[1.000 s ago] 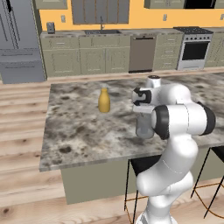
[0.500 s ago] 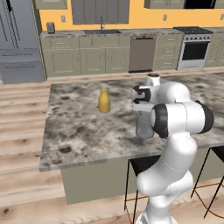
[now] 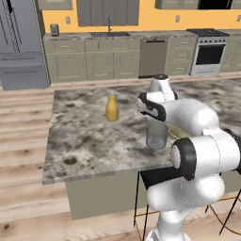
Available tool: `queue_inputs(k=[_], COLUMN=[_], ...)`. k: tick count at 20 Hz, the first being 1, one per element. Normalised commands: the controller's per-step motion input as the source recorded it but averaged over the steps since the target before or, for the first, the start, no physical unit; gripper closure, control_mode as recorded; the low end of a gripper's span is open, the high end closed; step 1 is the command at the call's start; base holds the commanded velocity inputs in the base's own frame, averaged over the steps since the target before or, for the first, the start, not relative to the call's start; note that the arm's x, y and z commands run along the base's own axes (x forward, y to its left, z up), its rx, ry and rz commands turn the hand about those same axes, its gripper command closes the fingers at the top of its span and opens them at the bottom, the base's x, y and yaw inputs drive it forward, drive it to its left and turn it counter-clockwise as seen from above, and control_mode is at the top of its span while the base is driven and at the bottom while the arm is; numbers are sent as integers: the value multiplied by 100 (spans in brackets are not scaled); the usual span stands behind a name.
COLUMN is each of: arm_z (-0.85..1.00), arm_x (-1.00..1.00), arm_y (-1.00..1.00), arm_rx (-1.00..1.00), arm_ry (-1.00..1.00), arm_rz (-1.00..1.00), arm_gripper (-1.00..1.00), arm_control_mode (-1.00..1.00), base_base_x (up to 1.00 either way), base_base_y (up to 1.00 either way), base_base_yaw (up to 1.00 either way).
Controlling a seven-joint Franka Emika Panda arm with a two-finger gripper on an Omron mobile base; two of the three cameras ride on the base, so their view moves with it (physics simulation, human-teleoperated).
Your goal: There are two ice cubes in the ice bowl. Place both ice cubes in the glass cup.
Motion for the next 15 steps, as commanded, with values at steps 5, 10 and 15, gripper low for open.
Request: queue_inputs(k=[5,10,15], arm_z=[-58,-1,0], arm_x=[-100,-87,-2], arm_y=[100,53,-2], arm_rx=[-25,-24,2], arm_ry=[-4,-44,-2], arm_rz=[0,-3,0], arm_gripper=[-100,-100,-100], arm_control_mode=[-100,-100,-100], base_base_x=[0,0,0], base_base_y=[0,0,0], base_base_yaw=[0,0,0])
